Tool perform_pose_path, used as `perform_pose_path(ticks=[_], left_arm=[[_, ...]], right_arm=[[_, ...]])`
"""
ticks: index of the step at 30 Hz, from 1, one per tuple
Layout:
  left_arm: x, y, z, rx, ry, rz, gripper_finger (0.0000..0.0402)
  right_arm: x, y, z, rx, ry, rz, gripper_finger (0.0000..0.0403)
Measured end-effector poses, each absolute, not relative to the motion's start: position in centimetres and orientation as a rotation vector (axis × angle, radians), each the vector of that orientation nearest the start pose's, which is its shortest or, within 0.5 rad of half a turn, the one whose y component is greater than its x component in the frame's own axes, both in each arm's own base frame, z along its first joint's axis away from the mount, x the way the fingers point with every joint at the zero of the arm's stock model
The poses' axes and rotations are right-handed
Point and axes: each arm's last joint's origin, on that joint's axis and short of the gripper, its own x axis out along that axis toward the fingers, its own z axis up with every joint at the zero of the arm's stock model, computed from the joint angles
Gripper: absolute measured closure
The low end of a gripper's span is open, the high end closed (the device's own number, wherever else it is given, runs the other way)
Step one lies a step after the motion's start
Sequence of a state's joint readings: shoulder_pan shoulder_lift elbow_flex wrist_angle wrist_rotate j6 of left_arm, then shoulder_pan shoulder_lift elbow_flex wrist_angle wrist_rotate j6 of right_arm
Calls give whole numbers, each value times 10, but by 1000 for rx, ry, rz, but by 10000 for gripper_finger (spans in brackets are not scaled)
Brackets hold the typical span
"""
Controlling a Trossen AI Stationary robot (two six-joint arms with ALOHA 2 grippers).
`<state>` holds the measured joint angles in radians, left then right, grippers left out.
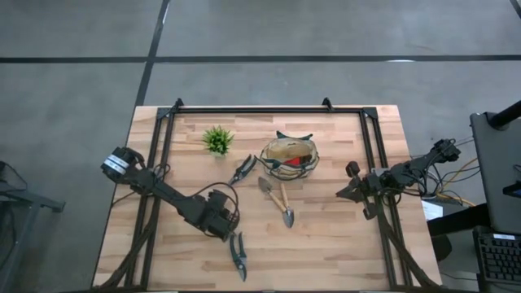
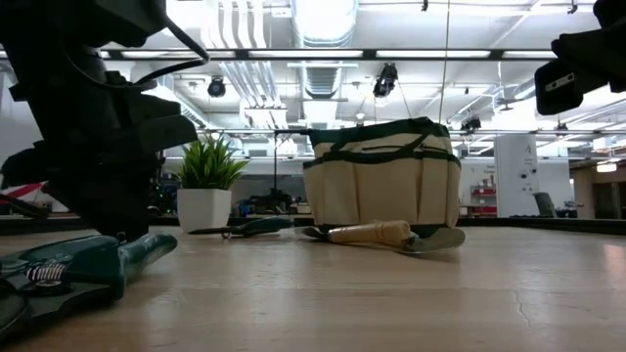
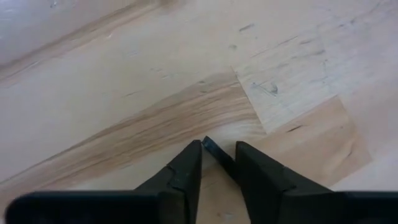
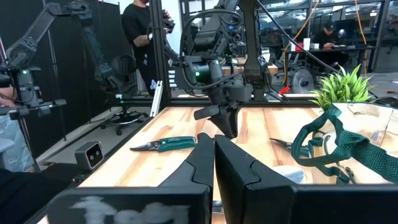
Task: Pick & Place Garden tools in Gardening bag
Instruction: Put the bottom green shear scissors into the gardening bag
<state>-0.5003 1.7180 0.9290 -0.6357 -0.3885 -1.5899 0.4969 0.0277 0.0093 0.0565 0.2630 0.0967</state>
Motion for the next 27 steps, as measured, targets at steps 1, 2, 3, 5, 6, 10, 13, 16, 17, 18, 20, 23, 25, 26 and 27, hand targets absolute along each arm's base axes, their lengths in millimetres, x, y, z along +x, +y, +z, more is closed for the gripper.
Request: perform_pose_path(ticks=[1,2,3,5,6,10,13,16,17,18,20,23,25,26,27], left_arm=[[258,-128,139,-751,976,862,318],[258,-128,139,-743,978,856,327],[258,-128,139,-735,980,849,338],[259,-128,139,-713,988,831,360],[259,-129,139,-704,991,821,373],[260,-129,139,-696,977,814,394],[260,-129,139,-684,939,825,397],[262,-129,139,-654,867,835,398],[262,-130,140,-639,843,835,398],[263,-130,140,-628,821,829,398],[265,-132,141,-614,793,806,399],[269,-135,144,-596,746,772,399],[270,-136,145,-578,719,757,400],[271,-137,145,-572,705,753,400],[271,-138,146,-566,697,746,400]], right_arm=[[90,40,170,111,-24,235,394],[90,40,170,110,-24,235,394],[90,40,170,111,-24,235,394],[90,40,170,111,-24,235,394],[90,40,170,110,-24,235,394],[90,40,170,110,-24,235,394],[90,40,170,111,-24,235,394],[90,40,170,110,-24,235,394],[90,40,170,110,-24,235,394],[90,40,170,111,-24,235,394],[90,40,170,111,-25,235,394],[90,40,170,110,-24,235,394],[90,40,170,111,-24,235,394],[90,40,170,111,-24,235,394],[90,40,170,111,-24,235,394]])
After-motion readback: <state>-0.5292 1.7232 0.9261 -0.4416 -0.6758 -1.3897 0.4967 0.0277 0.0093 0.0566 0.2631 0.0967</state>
